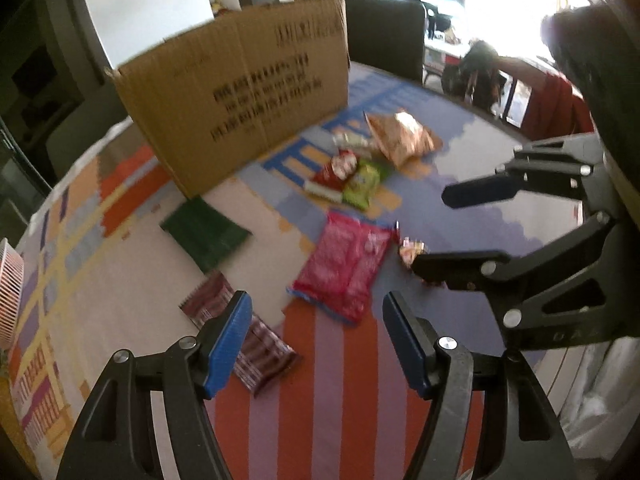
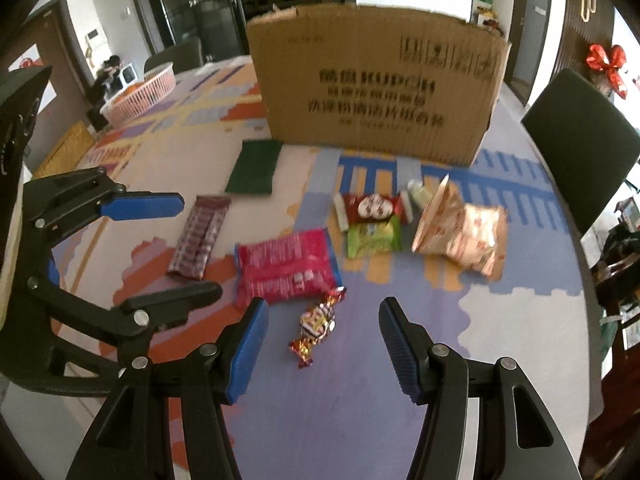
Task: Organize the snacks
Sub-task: 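Move the right tool to the wrapped chocolate candy while the left tool approaches the red biscuit pack, then grasp and lift the chocolate candy with the right tool while the left tool grips the red biscuit pack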
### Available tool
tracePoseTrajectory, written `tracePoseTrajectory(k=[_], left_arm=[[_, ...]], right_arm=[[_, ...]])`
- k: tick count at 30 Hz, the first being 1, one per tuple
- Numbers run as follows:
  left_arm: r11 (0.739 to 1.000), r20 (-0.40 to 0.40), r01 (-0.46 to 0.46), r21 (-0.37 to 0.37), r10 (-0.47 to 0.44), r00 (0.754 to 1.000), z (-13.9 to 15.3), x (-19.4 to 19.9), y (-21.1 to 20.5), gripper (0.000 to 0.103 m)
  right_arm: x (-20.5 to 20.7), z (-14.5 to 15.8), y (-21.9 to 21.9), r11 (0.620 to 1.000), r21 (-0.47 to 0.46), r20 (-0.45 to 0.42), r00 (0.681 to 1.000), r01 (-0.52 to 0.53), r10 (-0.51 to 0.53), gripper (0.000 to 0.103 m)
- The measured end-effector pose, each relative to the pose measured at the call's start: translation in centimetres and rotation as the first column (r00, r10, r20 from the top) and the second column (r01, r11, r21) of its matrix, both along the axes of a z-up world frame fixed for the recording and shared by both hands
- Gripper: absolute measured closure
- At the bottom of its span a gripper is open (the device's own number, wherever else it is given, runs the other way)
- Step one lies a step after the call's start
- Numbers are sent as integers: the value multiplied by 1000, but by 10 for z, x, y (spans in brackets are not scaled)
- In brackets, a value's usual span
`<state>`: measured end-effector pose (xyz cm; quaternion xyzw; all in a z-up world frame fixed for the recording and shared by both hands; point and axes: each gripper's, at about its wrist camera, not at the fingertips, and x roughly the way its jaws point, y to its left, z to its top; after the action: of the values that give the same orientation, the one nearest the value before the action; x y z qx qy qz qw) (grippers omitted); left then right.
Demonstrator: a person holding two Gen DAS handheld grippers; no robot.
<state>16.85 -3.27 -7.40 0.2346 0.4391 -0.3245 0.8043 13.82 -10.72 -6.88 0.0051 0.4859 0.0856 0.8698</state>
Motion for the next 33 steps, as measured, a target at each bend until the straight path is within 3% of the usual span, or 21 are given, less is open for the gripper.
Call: tracePoseTrajectory(k=[10, 27, 33], left_arm=[[999, -11, 23, 28, -23, 1000, -21, 5, -5, 33], [998, -47, 52, 29, -50, 998, -40, 25, -38, 32], [1000, -68, 19, 5, -19, 997, -43, 28, -42, 40]], right_arm=[[9, -28, 1, 1000, 19, -77, 997, -3, 4, 55], [14, -38, -15, 999, 32, -89, 996, 22, -19, 79], [16, -38, -22, 999, 42, -80, 996, 31, -28, 81]])
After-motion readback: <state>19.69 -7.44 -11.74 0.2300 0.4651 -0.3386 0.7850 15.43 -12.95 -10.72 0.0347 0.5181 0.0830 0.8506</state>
